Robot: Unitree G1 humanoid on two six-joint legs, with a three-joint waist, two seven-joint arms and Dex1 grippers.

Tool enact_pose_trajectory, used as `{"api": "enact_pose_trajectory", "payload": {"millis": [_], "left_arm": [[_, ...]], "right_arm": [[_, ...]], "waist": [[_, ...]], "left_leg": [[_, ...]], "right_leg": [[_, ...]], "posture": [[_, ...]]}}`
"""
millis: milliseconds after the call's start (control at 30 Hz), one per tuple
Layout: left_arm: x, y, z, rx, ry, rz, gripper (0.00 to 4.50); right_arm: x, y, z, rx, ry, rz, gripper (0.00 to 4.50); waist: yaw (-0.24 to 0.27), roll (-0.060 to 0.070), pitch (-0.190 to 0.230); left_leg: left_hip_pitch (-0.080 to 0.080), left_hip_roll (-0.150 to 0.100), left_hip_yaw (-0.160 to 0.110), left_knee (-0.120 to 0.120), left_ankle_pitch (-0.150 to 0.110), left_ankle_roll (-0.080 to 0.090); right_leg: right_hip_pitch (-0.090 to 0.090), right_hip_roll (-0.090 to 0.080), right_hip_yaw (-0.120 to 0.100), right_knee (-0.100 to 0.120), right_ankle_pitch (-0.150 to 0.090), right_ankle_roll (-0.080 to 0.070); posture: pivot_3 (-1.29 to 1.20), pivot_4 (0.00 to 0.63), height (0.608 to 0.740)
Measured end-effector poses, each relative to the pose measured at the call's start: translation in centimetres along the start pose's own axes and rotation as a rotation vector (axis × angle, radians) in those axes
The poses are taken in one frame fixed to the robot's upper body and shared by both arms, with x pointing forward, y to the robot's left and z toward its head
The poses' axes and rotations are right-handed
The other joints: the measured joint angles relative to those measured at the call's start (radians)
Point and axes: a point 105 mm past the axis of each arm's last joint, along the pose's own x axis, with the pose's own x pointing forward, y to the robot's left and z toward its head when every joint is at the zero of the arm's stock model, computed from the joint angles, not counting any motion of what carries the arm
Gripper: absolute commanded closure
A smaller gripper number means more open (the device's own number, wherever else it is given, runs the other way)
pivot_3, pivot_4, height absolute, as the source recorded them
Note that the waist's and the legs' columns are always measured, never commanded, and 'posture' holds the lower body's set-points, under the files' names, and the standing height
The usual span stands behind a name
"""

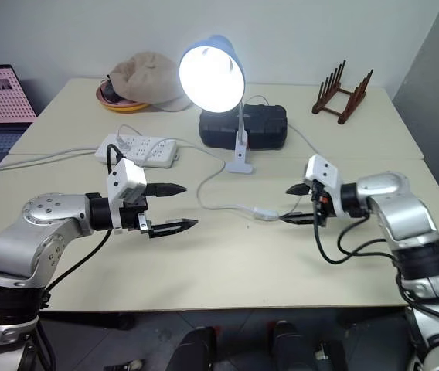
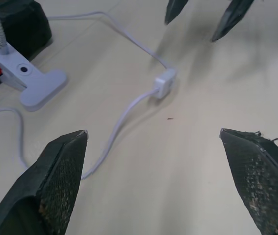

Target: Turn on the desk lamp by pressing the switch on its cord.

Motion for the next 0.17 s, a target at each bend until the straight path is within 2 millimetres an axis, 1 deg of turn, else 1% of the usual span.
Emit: {"api": "enact_pose_trajectory", "payload": {"millis": [100, 167], "left_arm": [[-0.5, 0.7, 0.0, 0.005, 0.026, 0.006, 0.0], [-0.5, 1.4, 0.0, 0.022, 0.036, 0.012, 0.0]], "right_arm": [[-1.2, 1.1, 0.0, 0.057, -0.033, -0.046, 0.04], [-2.0, 1.9, -0.5, 0.094, -0.046, -0.091, 0.04]], "waist": [[0.0, 0.0, 0.0], [0.003, 0.0, 0.0]], "left_leg": [[0.0, 0.0, 0.001, 0.0, 0.0, 0.0], [0.001, 0.0, 0.001, 0.0, 0.0, 0.0]], "right_leg": [[0.0, 0.0, 0.001, 0.0, 0.0, 0.0], [0.0, 0.0, 0.001, 0.0, -0.001, -0.001]], "posture": [[0.0, 0.15, 0.74], [0.0, 0.15, 0.74]]}}
